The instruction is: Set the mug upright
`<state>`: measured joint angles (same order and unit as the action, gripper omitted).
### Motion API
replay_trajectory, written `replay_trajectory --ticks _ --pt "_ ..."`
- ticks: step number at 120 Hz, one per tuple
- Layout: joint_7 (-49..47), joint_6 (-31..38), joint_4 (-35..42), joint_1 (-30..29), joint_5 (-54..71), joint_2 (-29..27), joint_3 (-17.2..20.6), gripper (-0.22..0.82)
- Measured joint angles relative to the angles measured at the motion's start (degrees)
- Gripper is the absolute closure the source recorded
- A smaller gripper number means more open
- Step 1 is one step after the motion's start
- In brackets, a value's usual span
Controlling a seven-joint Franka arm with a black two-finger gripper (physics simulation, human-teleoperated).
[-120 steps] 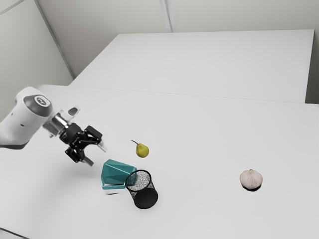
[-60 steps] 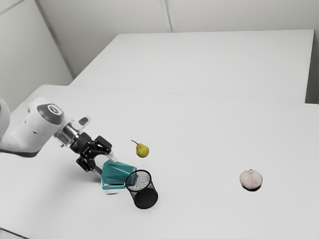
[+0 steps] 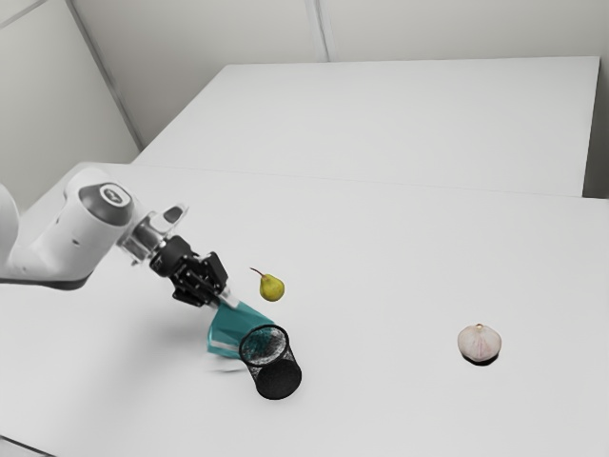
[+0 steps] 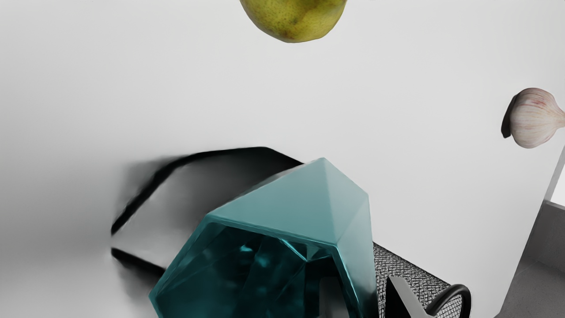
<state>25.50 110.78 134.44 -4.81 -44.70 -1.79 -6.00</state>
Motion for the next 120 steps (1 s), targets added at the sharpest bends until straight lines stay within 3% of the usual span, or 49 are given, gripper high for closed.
replay_trajectory --ticks 21,52,76,97,120 --pt "0.1 0.1 -2.2 1.4 1.1 0.5 0.3 0.74" --pt "-0.1 0.0 -4.1 2.5 3.6 0.0 1.1 0.78" --pt "-0.8 0.4 -4.0 1.1 8.6 -4.2 0.9 0.78" --pt "-0.7 4.6 -3.9 -0.2 18.5 -6.7 1.1 0.79" --pt "0.0 11.4 -3.7 0.4 30.7 -6.6 4.8 0.79"
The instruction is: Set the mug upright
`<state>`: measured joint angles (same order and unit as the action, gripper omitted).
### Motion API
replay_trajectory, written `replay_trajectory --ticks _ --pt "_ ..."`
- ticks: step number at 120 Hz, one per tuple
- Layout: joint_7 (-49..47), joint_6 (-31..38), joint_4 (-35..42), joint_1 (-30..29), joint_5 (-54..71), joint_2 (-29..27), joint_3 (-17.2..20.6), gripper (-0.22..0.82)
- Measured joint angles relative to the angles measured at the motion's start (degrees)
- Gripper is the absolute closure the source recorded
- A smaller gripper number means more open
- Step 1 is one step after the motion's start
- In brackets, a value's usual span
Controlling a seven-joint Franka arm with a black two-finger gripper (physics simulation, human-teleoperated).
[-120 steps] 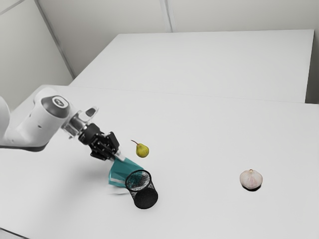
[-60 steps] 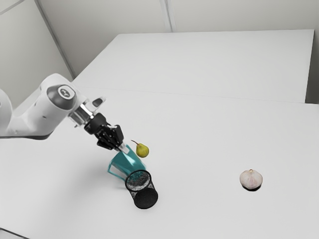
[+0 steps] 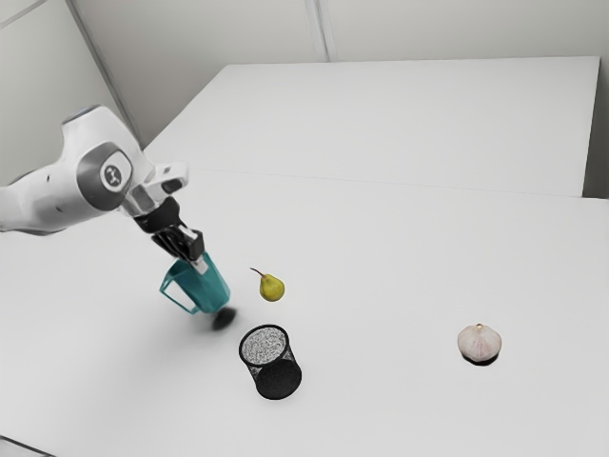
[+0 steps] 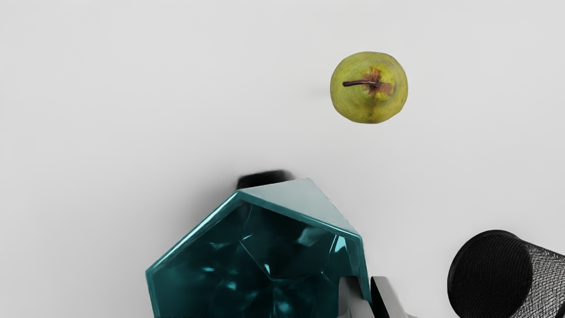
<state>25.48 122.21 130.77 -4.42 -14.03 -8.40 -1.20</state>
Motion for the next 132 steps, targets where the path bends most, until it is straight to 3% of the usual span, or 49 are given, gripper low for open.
replay_trajectory --ticks 59,81,132 --pt "1.1 12.7 1.3 0.6 17.2 3.2 3.7 0.79" --pt "0.7 14.2 1.3 0.8 18.0 3.3 5.7 0.79" --pt "0.0 15.2 1.3 1.1 18.3 4.0 6.0 0.79"
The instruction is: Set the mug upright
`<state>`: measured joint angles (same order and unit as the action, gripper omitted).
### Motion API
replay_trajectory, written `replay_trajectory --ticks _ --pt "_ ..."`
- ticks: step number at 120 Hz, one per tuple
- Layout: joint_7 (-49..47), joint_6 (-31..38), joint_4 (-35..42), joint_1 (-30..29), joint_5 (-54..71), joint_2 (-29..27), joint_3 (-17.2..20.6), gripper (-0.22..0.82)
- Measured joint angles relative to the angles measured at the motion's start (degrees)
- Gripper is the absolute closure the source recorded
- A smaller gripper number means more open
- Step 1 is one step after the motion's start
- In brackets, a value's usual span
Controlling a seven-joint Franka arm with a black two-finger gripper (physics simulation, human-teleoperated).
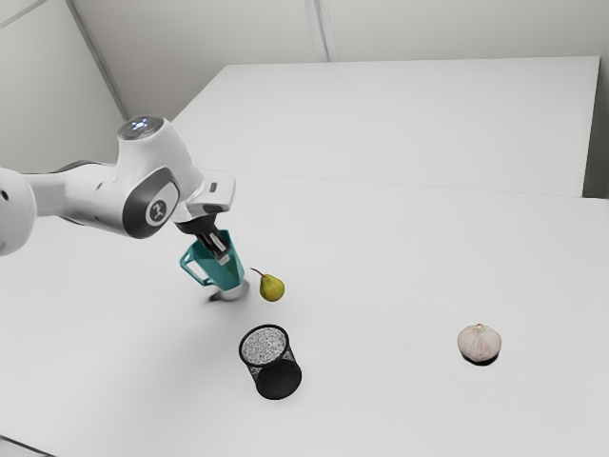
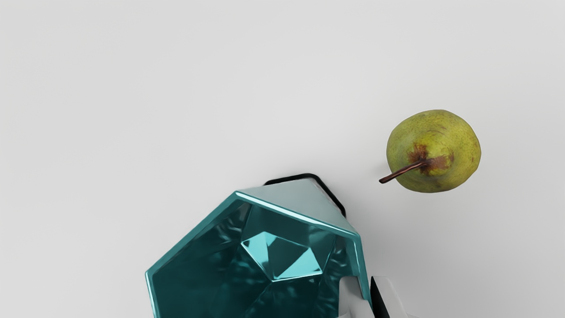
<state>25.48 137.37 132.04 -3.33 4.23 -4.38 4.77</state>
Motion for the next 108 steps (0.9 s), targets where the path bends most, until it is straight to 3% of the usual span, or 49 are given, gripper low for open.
replay_trajectory --ticks 79,108 --pt "-0.5 -0.1 -0.1 0.2 -0.1 2.7 0.0 0.78" --pt "-0.1 -0.4 -0.4 0.3 -1.3 2.5 0.0 0.40"
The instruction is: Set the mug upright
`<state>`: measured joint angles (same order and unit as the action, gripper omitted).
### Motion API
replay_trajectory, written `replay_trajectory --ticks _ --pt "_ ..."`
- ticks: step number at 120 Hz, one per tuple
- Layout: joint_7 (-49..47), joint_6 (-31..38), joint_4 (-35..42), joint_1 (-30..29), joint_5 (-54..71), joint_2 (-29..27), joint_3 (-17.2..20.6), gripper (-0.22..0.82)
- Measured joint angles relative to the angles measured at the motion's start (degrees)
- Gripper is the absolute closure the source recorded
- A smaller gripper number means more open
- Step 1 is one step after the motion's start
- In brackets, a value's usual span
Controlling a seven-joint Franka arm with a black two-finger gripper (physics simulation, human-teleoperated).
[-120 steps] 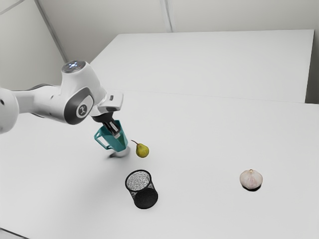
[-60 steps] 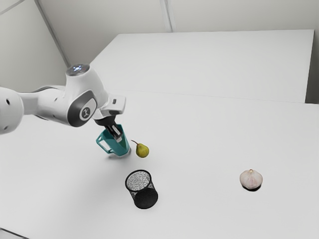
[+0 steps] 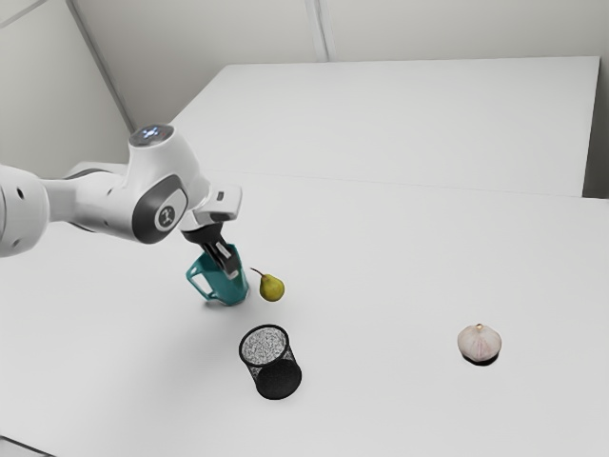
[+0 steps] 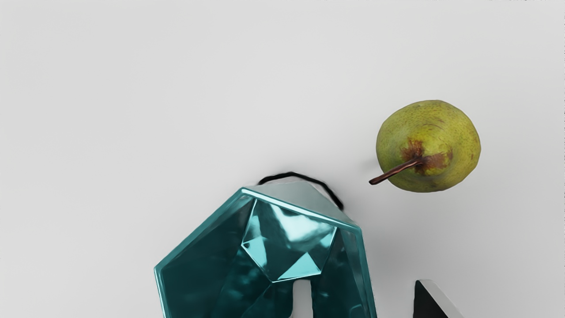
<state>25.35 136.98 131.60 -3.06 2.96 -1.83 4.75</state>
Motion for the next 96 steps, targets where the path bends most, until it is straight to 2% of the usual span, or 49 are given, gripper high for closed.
replay_trajectory --ticks 17,28,34,39,55,72,96 --pt "0.1 -0.3 -0.5 -0.1 -1.0 -2.2 0.1 0.24" --pt "0.1 -3.2 -7.8 0.4 -2.1 0.0 0.1 0.16" --pt "0.0 -4.8 -10.4 6.0 -2.9 0.8 -5.0 0.12" --pt "-0.2 -6.3 -11.7 8.4 -3.5 0.4 -7.2 0.10" --pt "-1.4 -17.4 -22.2 11.1 -4.5 -0.9 -9.7 0.05" --pt "-2.6 -27.3 -27.3 9.5 -4.7 -3.5 -10.7 0.03" --pt "-3.7 -35.5 -36.0 8.8 -4.9 0.8 -10.7 0.01"
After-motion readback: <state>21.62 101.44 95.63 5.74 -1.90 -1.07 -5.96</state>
